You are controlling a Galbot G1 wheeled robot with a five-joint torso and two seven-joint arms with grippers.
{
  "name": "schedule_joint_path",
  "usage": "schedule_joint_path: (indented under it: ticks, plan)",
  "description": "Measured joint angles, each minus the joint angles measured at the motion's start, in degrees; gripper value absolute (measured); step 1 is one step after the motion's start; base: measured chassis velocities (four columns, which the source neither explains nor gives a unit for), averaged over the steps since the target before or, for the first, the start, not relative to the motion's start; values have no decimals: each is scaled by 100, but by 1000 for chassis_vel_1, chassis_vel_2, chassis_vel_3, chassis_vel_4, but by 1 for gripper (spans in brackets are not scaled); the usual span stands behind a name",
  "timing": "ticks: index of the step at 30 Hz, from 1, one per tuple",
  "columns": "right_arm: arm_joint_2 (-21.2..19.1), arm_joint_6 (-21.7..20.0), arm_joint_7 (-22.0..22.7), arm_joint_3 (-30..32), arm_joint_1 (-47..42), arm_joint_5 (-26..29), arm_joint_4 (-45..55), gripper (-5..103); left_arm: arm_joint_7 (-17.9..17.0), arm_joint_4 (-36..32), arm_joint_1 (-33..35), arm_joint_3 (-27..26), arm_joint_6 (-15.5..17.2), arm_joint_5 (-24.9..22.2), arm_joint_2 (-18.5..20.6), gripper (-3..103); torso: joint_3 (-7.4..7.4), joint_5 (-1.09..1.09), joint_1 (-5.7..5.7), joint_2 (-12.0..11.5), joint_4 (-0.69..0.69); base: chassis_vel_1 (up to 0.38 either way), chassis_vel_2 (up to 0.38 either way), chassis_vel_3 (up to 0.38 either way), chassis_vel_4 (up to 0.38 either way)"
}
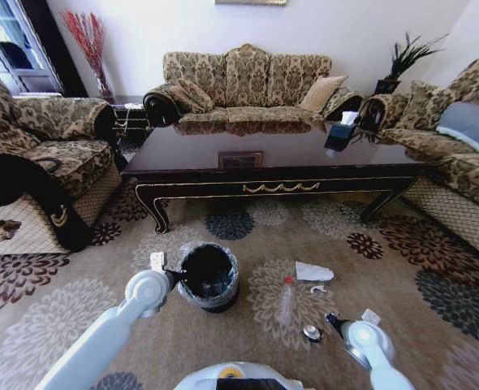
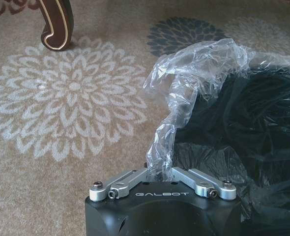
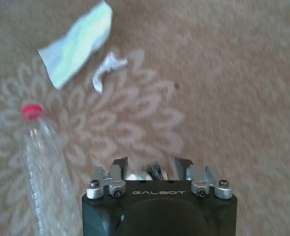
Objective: Move to the front of the table and pick up the trash from the floor, then place it into the trash bin.
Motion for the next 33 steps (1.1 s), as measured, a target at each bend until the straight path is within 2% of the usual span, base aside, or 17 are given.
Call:
schedule_joint_path:
  ticks: [3,4,5,7,10,12,19,22,33]
  plan:
    - [108,-8,9,-26,-80,-5,-8,67,8,-3,10,-3,1,11,-33,0,0,-1,0,0,0,0,0,0,0]
    - [144,-8,7,-35,-93,-4,-25,67,12,-9,18,-3,0,16,-38,0,0,-1,0,0,0,0,0,0,0]
    - [176,-8,4,-41,-97,8,-42,72,14,-17,30,-3,1,26,-36,0,0,-1,0,0,0,0,0,0,0]
    - [267,-45,65,-27,-23,157,-75,83,32,-25,76,2,0,109,-5,0,0,-1,0,0,0,0,0,0,0]
    - [336,-96,185,-3,76,324,-76,88,42,-29,114,-15,0,134,12,0,0,-1,0,0,2,0,0,0,0]
    - [387,-121,266,2,147,401,-76,97,49,-37,141,-48,1,142,27,0,0,-1,0,0,2,0,0,0,0]
    - [480,-169,445,-87,353,414,-265,100,72,-77,165,-98,1,139,65,0,0,-2,0,0,1,0,0,0,0]
    - [516,-213,506,-185,365,251,-378,100,96,-82,229,-134,1,150,63,0,0,-2,0,0,1,0,0,0,0]
    - [630,-215,524,-386,581,48,-834,100,144,-123,326,-238,1,183,94,0,0,-1,0,0,1,0,0,0,0]
